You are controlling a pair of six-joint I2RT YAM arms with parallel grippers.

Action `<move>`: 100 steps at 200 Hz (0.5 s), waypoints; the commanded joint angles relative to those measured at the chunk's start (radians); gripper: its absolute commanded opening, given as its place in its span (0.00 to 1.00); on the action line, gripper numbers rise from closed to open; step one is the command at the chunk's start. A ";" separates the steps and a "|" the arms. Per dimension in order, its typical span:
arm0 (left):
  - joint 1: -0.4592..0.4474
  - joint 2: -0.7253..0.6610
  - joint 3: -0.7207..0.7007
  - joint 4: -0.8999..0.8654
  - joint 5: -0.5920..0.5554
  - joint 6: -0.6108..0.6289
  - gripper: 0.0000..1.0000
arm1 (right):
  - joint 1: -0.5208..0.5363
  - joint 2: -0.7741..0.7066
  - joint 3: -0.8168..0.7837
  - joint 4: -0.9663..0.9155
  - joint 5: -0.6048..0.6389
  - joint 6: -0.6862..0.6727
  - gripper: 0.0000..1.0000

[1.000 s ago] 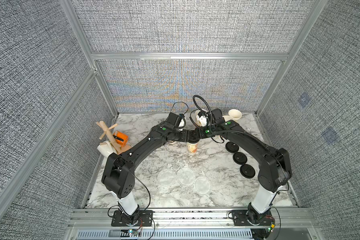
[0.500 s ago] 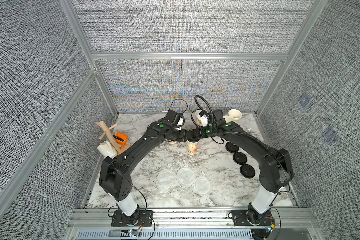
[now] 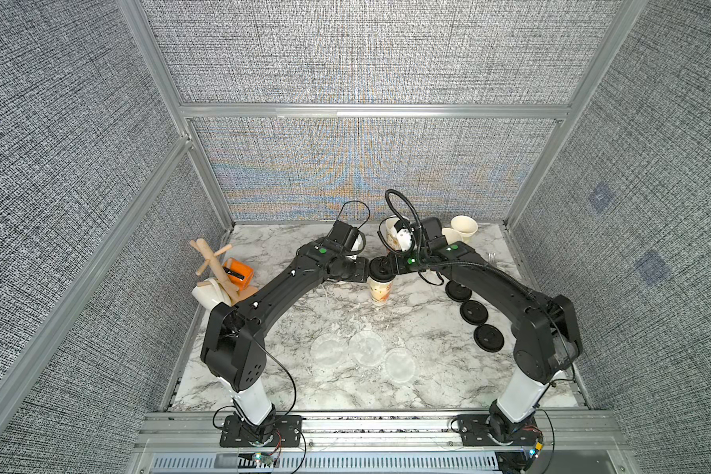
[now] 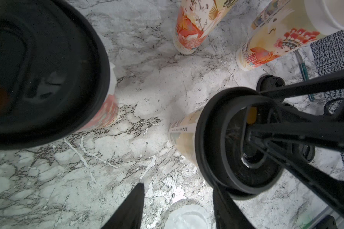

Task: Put the leak-proof paper on the milk tea cups
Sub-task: Secure the cup lid on the cup.

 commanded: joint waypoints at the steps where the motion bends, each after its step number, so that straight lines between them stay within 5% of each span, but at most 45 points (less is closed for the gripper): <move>1: 0.002 -0.008 0.001 0.024 0.005 -0.008 0.57 | -0.001 0.023 -0.021 -0.179 0.106 -0.030 0.48; 100: 0.002 -0.007 0.003 0.040 0.044 -0.016 0.57 | 0.000 0.013 -0.050 -0.160 0.104 -0.025 0.48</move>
